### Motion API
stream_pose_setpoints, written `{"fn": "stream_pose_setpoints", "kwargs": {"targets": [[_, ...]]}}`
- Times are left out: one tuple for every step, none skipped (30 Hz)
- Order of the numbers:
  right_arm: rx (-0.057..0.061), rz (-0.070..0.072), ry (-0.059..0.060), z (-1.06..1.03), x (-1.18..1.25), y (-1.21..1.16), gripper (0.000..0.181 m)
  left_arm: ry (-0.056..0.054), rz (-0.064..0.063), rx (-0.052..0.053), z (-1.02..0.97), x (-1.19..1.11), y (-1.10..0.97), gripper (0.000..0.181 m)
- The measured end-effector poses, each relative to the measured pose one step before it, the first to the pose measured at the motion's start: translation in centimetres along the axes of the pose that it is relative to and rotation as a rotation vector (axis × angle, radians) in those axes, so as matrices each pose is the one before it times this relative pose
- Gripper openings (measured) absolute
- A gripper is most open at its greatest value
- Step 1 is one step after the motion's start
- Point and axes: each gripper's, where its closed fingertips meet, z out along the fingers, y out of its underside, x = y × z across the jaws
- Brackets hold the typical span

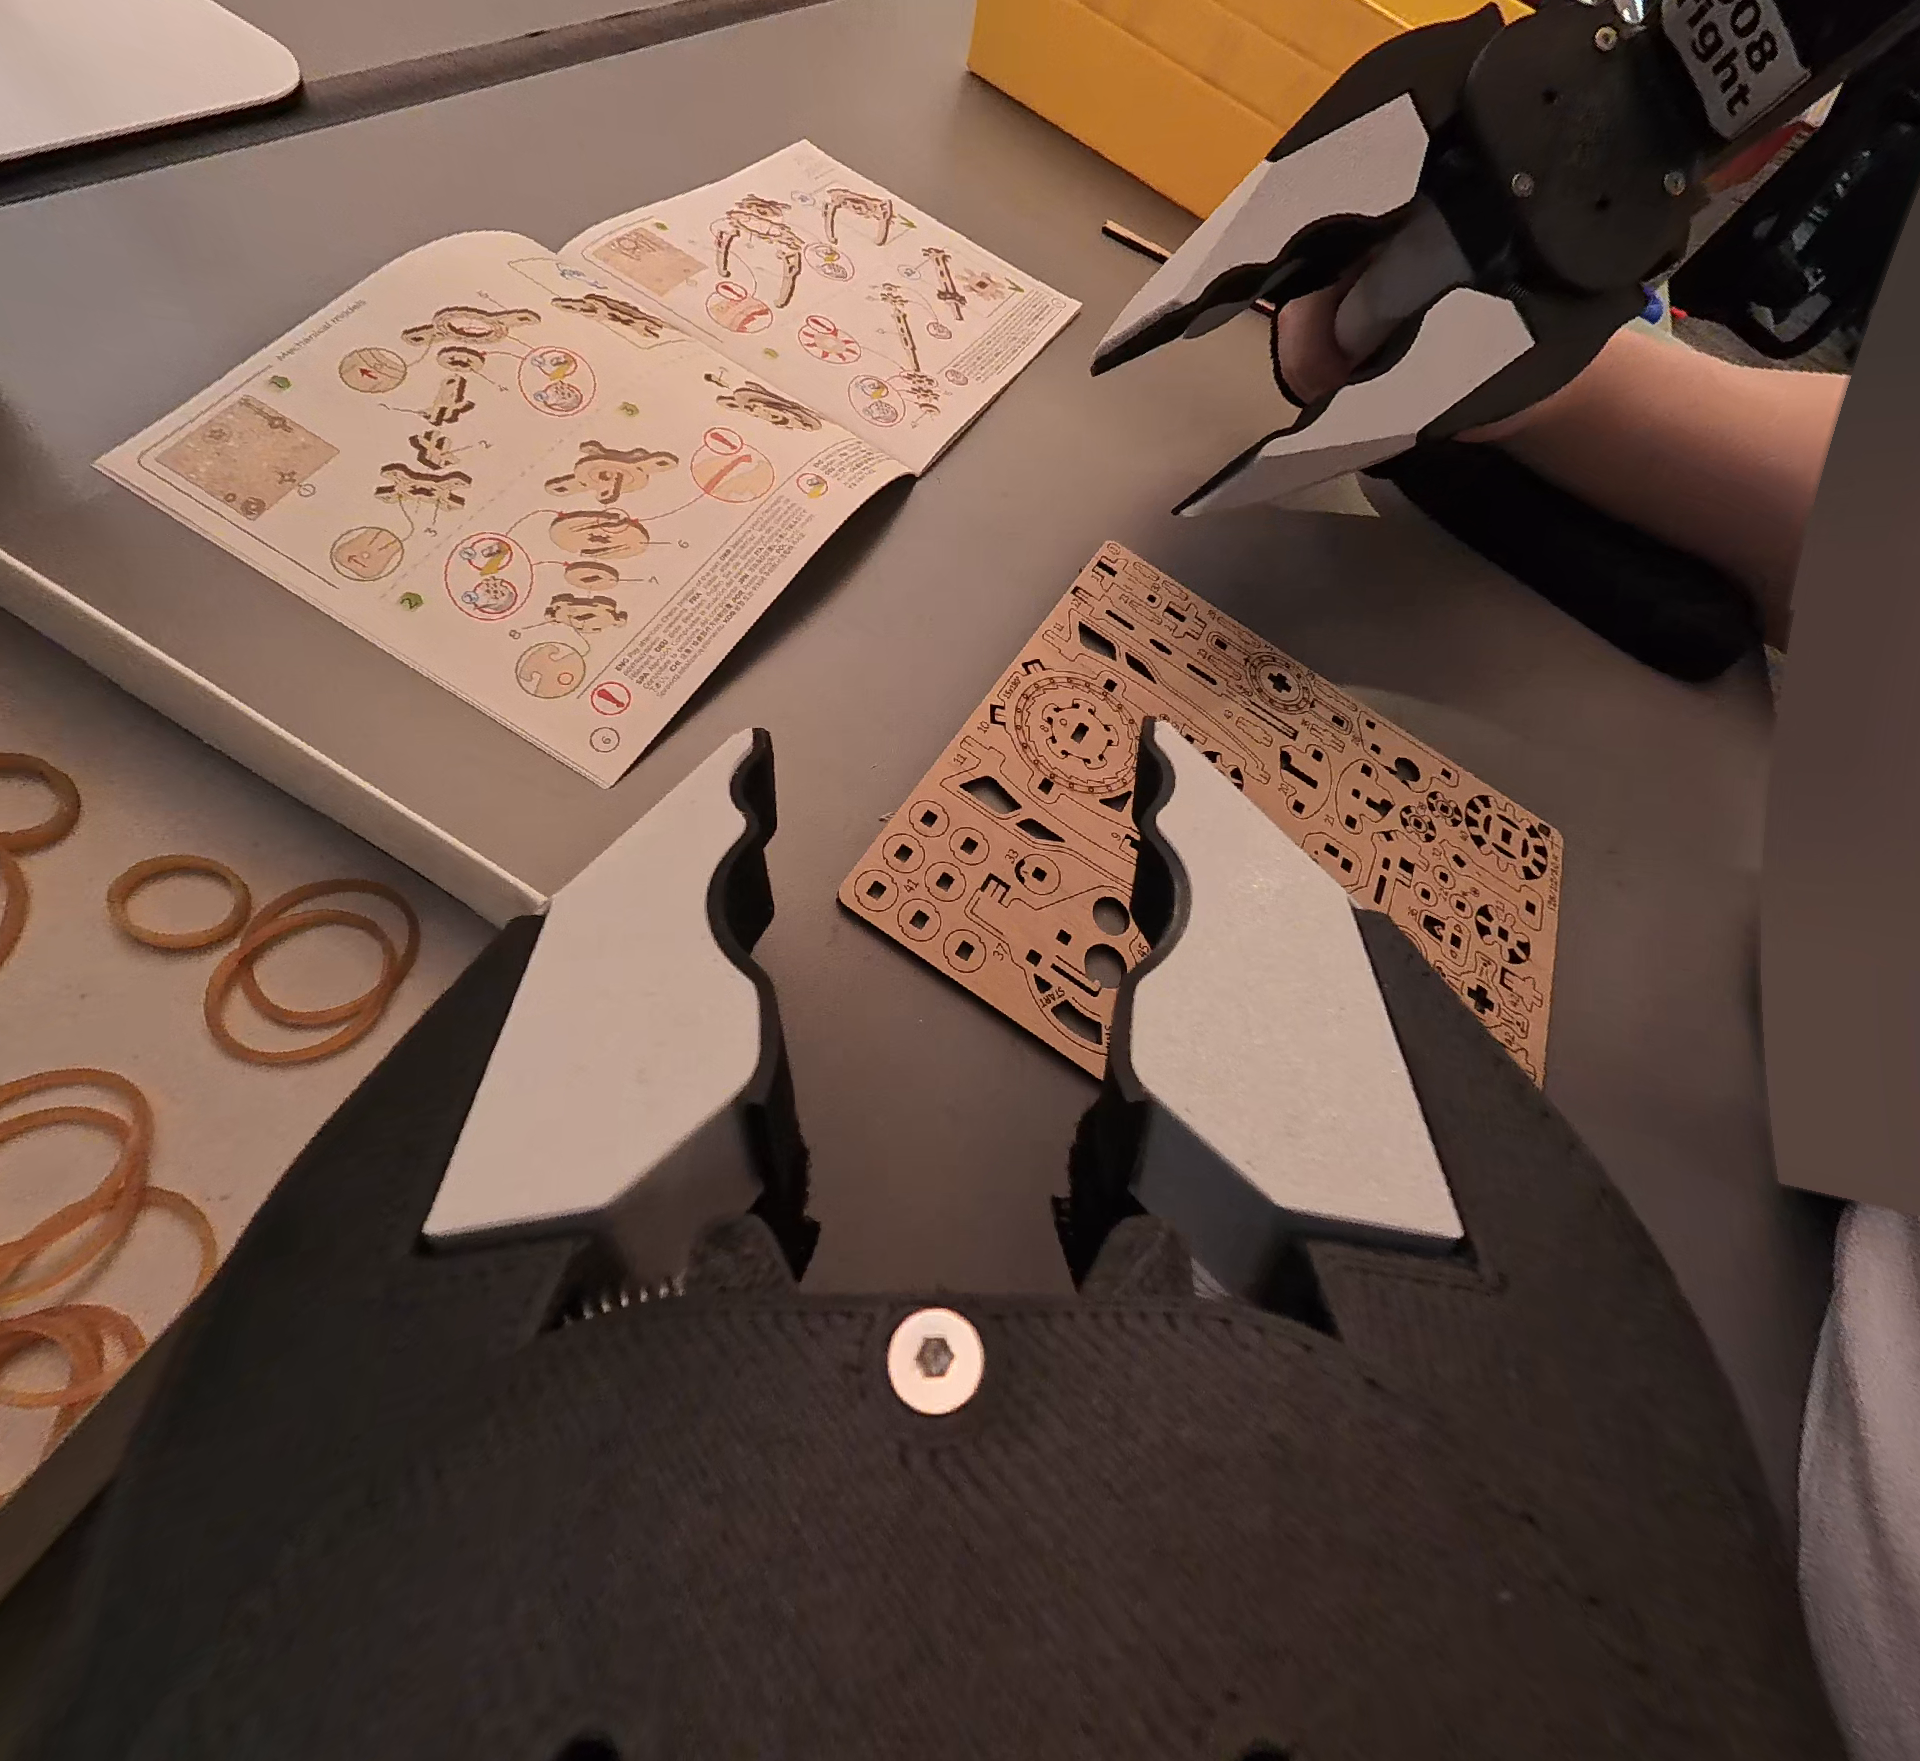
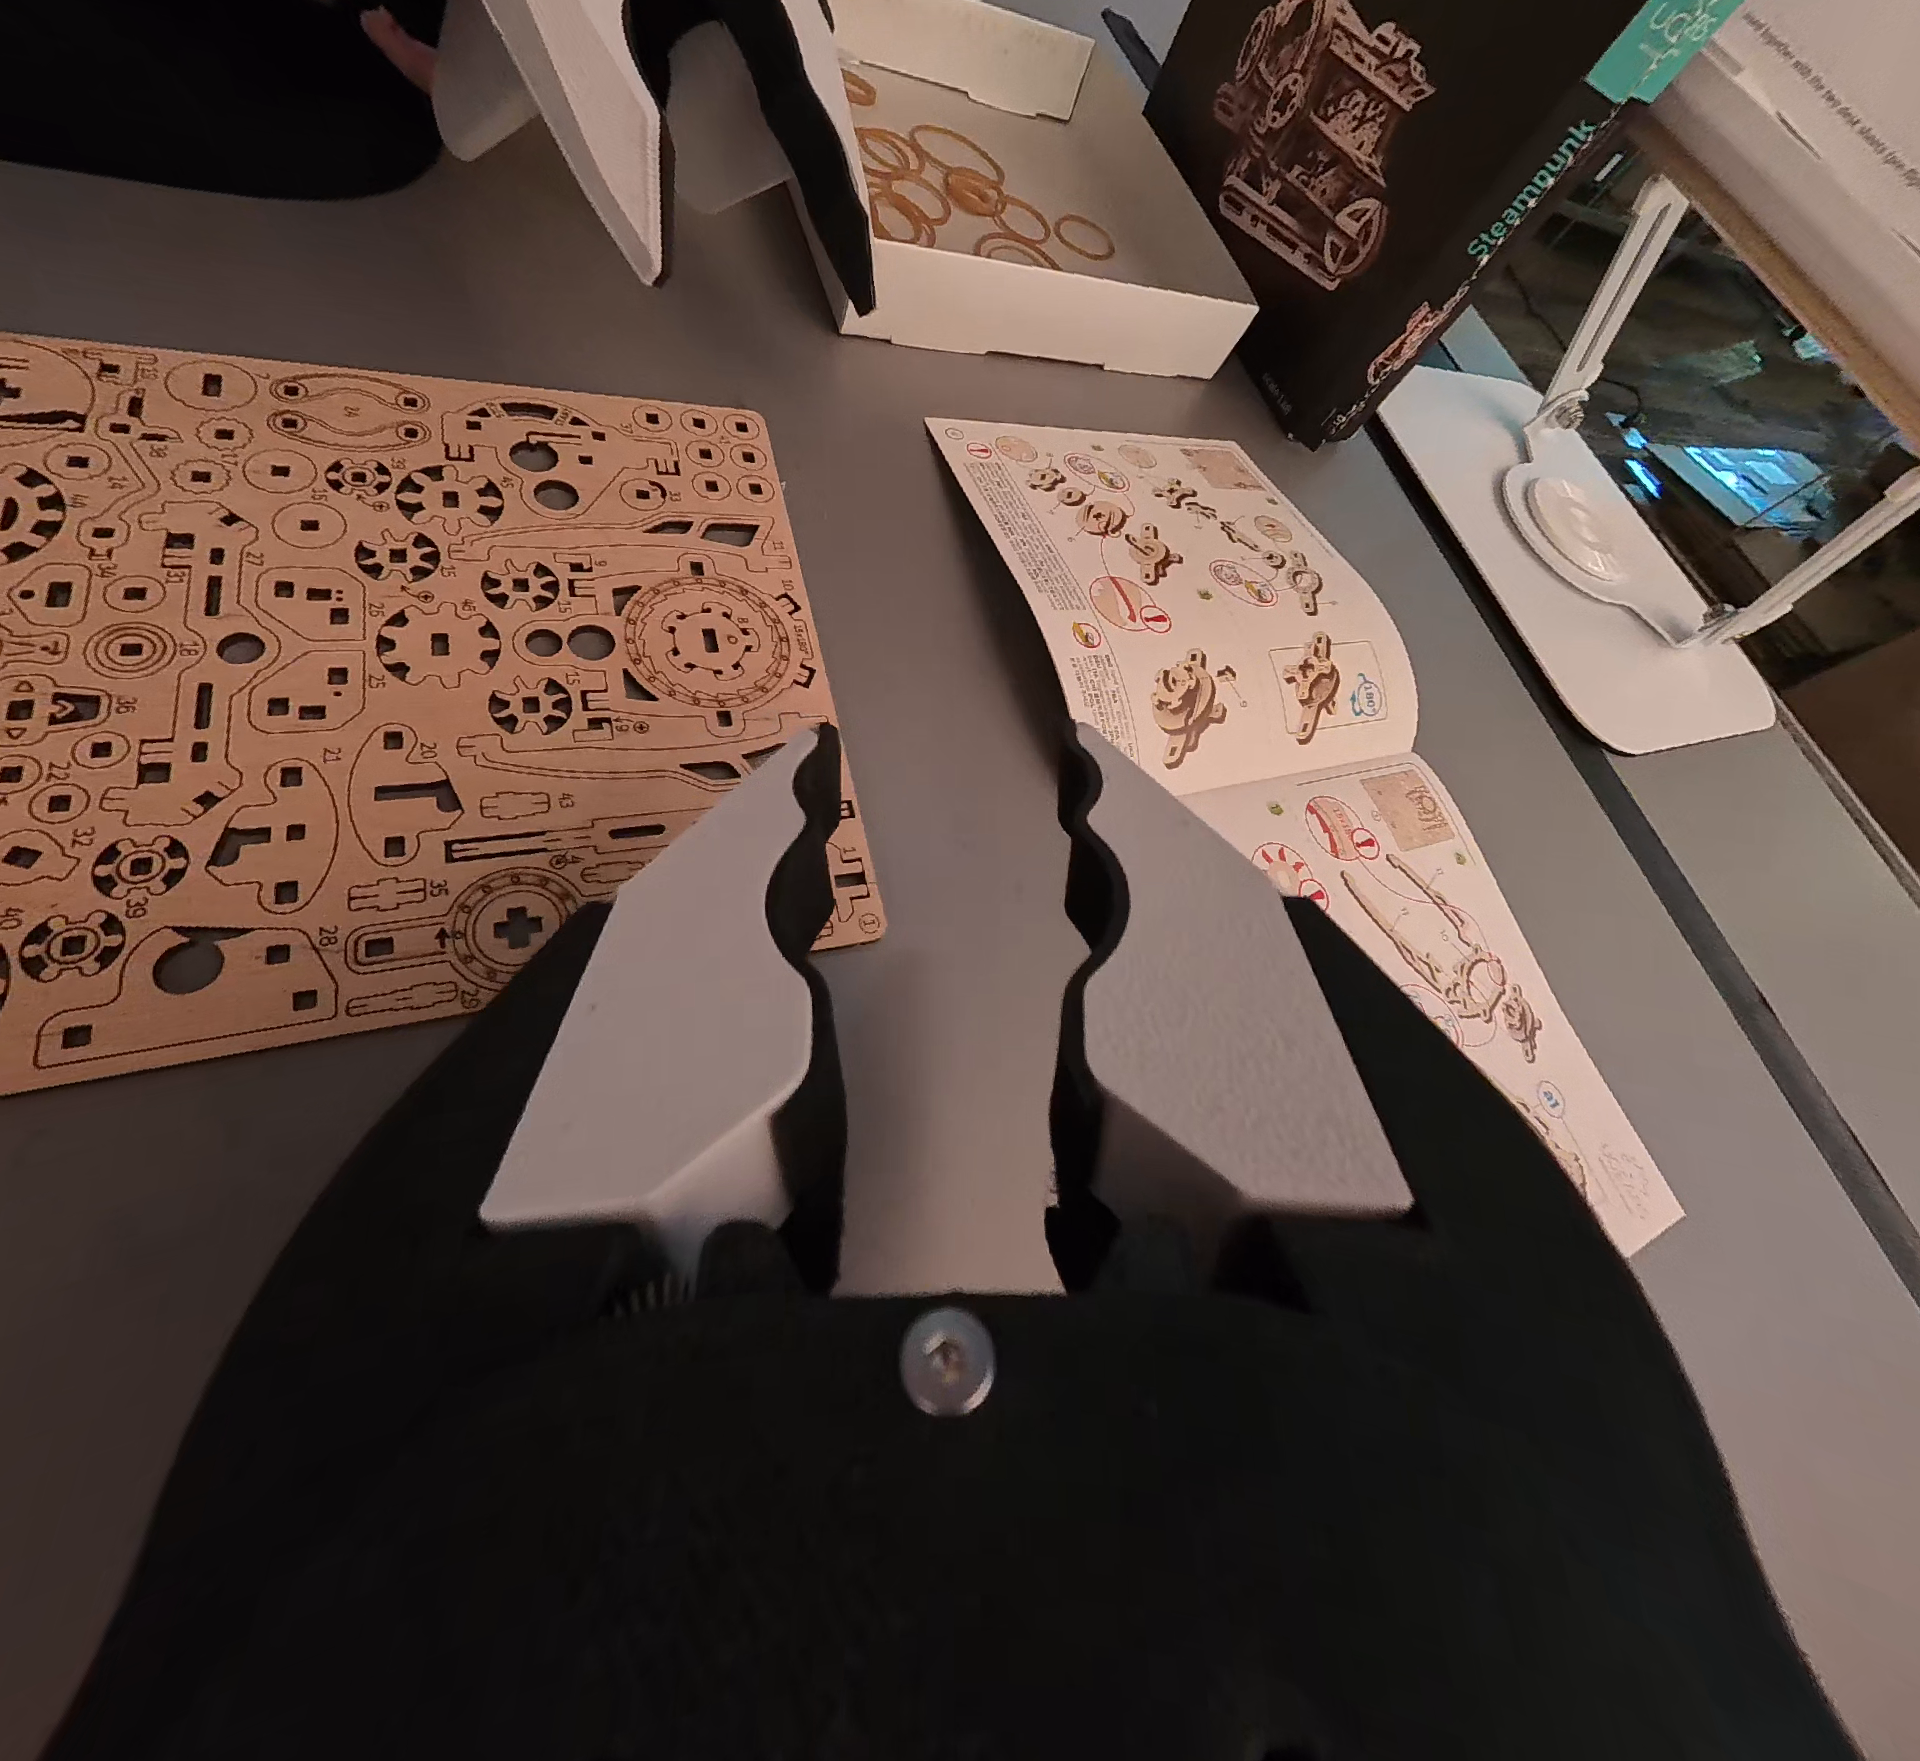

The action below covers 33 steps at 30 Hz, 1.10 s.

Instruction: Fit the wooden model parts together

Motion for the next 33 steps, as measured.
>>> {"fn": "stream_pose_setpoints", "kwargs": {"targets": [[-0.0015,-0.0028,0.0016,0.007,0.000,0.019,0.041,0.0005,0.0010,-0.0007,0.008,0.018,0.009,0.068],[-0.0011,-0.0014,0.0007,0.010,-0.002,0.021,0.041,0.0004,0.0003,-0.0016,0.004,0.010,0.028,0.068],[-0.0014,0.0001,0.0018,0.002,0.026,0.027,0.041,-0.0002,0.0005,-0.0009,0.019,0.008,0.016,0.068],[-0.0013,0.0009,0.0022,-0.002,0.050,0.025,0.041,0.0001,0.0007,-0.0003,0.000,0.006,0.006,0.068],[-0.0010,0.0019,0.0020,-0.004,0.049,0.026,0.041,0.0004,0.0002,0.0000,-0.007,0.014,0.007,0.067],[-0.0004,0.0027,0.0027,-0.013,0.071,0.020,0.041,0.0003,-0.0003,0.0004,0.002,0.006,-0.005,0.067],[0.0007,0.0028,0.0019,-0.017,0.056,-0.001,0.040,0.0001,-0.0004,0.0004,-0.008,-0.005,-0.003,0.067],[0.0028,0.0022,0.0010,-0.023,0.041,-0.035,0.040,-0.0003,-0.0003,0.0009,-0.016,0.002,-0.011,0.067],[0.0030,0.0017,0.0020,-0.033,0.055,-0.045,0.040,0.0001,-0.0002,0.0017,-0.012,-0.003,-0.025,0.067],[0.0023,0.0011,0.0031,-0.034,0.071,-0.027,0.039,0.0006,-0.0006,0.0010,-0.013,0.005,-0.007,0.067],[0.0014,0.0006,0.0041,-0.032,0.095,-0.017,0.039,0.0004,-0.0009,-0.0002,0.001,-0.001,0.009,0.067],[0.0022,0.0003,0.0047,-0.039,0.087,-0.029,0.039,0.0002,-0.0006,-0.0003,-0.002,0.007,0.004,0.067],[0.0030,0.0008,0.0055,-0.045,0.109,-0.052,0.039,0.0001,0.0000,0.0002,0.001,0.001,-0.002,0.067],[0.0040,0.0008,0.0038,-0.046,0.080,-0.065,0.038,-0.0001,0.0005,0.0001,-0.006,0.005,0.005,0.066],[0.0046,0.0013,0.0023,-0.054,0.058,-0.066,0.038,-0.0002,0.0006,-0.0004,0.001,0.012,0.010,0.066],[0.0051,0.0014,0.0021,-0.038,0.053,-0.081,0.038,0.0000,0.0003,-0.0011,0.007,0.005,0.021,0.066],[0.0052,0.0006,-0.0004,-0.046,0.001,-0.076,0.038,0.0002,0.0001,-0.0014,0.014,0.008,0.021,0.066],[0.0057,-0.0006,-0.0024,-0.034,-0.035,-0.093,0.037,0.0005,0.0001,-0.0013,0.015,0.012,0.019,0.066],[0.0063,-0.0021,-0.0042,-0.029,-0.081,-0.092,0.037,0.0006,-0.0001,-0.0013,0.006,0.015,0.024,0.066],[0.0026,-0.0028,-0.0020,-0.009,-0.064,-0.058,0.037,0.0002,0.0000,-0.0007,0.004,0.002,0.006,0.066],[-0.0022,-0.0036,0.0032,0.006,0.016,0.011,0.036,0.0001,0.0005,-0.0001,0.001,0.007,0.004,0.066],[-0.0031,-0.0052,0.0023,0.012,0.000,0.033,0.036,0.0001,0.0004,-0.0001,0.001,0.008,0.004,0.066],[-0.0022,-0.0045,0.0018,0.026,-0.002,0.034,0.036,0.0004,-0.0003,-0.0004,-0.003,0.008,0.006,0.066],[-0.0024,-0.0021,0.0010,0.020,-0.002,0.050,0.036,0.0007,-0.0005,-0.0006,0.013,0.007,0.021,0.066],[-0.0003,-0.0006,0.0013,0.002,0.019,0.013,0.036,0.0006,-0.0005,-0.0007,0.006,-0.001,0.012,0.066],[0.0030,0.0004,0.0014,-0.024,0.026,-0.052,0.036,0.0002,-0.0005,-0.0006,-0.004,0.007,0.009,0.066],[0.0042,0.0023,0.0018,-0.048,0.049,-0.064,0.036,0.0000,-0.0005,-0.0003,0.011,0.000,0.008,0.066],[0.0059,0.0030,0.0023,-0.053,0.057,-0.089,0.036,0.0000,-0.0003,-0.0001,-0.002,-0.007,-0.001,0.066],[0.0068,0.0045,0.0002,-0.071,0.031,-0.121,0.036,0.0001,-0.0004,-0.0003,0.002,0.001,0.013,0.066],[0.0073,0.0070,-0.0022,-0.071,0.003,-0.130,0.035,0.0001,-0.0005,-0.0006,0.009,0.002,0.013,0.066],[0.0090,0.0093,-0.0026,-0.075,-0.012,-0.158,0.035,0.0002,-0.0006,-0.0003,-0.004,-0.002,0.002,0.065],[0.0106,0.0094,-0.0010,-0.089,0.025,-0.188,0.035,0.0004,-0.0007,0.0005,-0.007,0.001,-0.004,0.065],[0.0118,0.0075,0.0010,-0.112,0.039,-0.216,0.035,0.0006,-0.0010,0.0008,-0.007,-0.004,-0.011,0.065]]}}
